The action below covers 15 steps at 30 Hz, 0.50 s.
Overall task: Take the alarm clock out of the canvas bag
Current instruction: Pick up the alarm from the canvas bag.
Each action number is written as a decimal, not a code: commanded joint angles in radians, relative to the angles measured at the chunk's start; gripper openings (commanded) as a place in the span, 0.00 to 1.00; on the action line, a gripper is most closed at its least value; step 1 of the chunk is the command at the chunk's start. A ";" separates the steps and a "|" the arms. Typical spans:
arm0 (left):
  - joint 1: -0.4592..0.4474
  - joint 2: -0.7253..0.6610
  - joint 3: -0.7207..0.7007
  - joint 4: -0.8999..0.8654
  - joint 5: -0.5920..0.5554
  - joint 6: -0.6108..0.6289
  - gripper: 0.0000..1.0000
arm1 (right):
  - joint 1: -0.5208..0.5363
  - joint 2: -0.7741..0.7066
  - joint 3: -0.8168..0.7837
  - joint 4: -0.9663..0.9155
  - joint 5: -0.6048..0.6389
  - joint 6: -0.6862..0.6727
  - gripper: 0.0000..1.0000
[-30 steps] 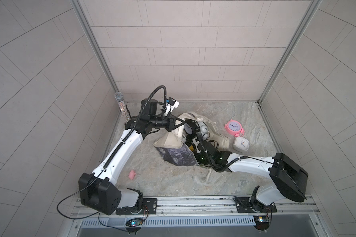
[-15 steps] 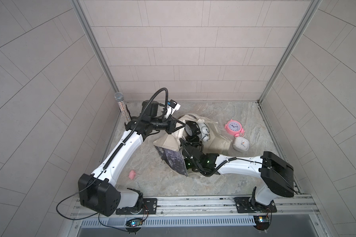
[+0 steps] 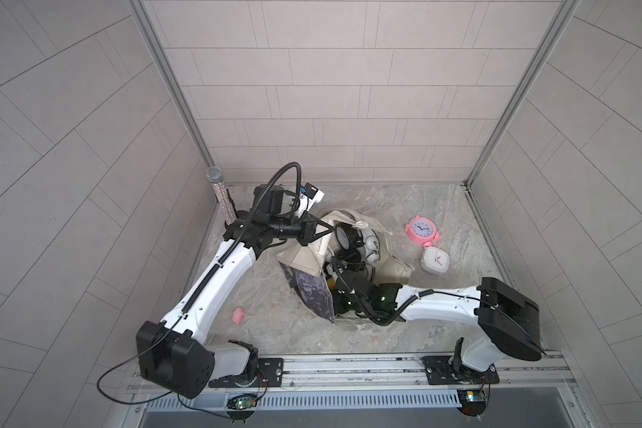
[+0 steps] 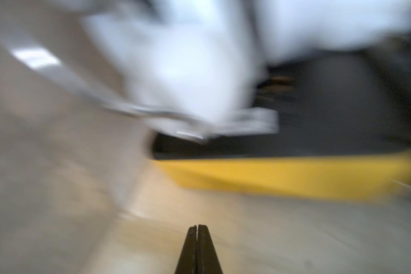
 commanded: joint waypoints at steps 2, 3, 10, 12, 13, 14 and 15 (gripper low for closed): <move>-0.001 -0.049 -0.038 0.025 0.019 0.030 0.00 | -0.071 -0.080 -0.049 -0.056 0.113 0.019 0.07; -0.001 -0.051 -0.038 0.025 0.018 0.031 0.00 | -0.083 -0.097 -0.054 -0.069 0.137 0.022 0.09; -0.013 -0.054 -0.040 0.045 0.029 0.027 0.00 | -0.144 -0.139 -0.105 -0.070 0.336 0.035 0.23; -0.015 -0.054 -0.045 0.045 0.029 0.027 0.00 | -0.174 -0.127 -0.113 -0.051 0.326 0.043 0.23; -0.016 -0.055 -0.047 0.045 0.030 0.027 0.00 | -0.190 -0.117 -0.116 -0.035 0.309 0.050 0.23; -0.017 -0.056 -0.048 0.045 0.029 0.027 0.00 | -0.201 -0.108 -0.117 -0.018 0.294 0.052 0.23; -0.018 -0.057 -0.049 0.045 0.025 0.028 0.00 | -0.210 -0.097 -0.117 -0.002 0.279 0.054 0.23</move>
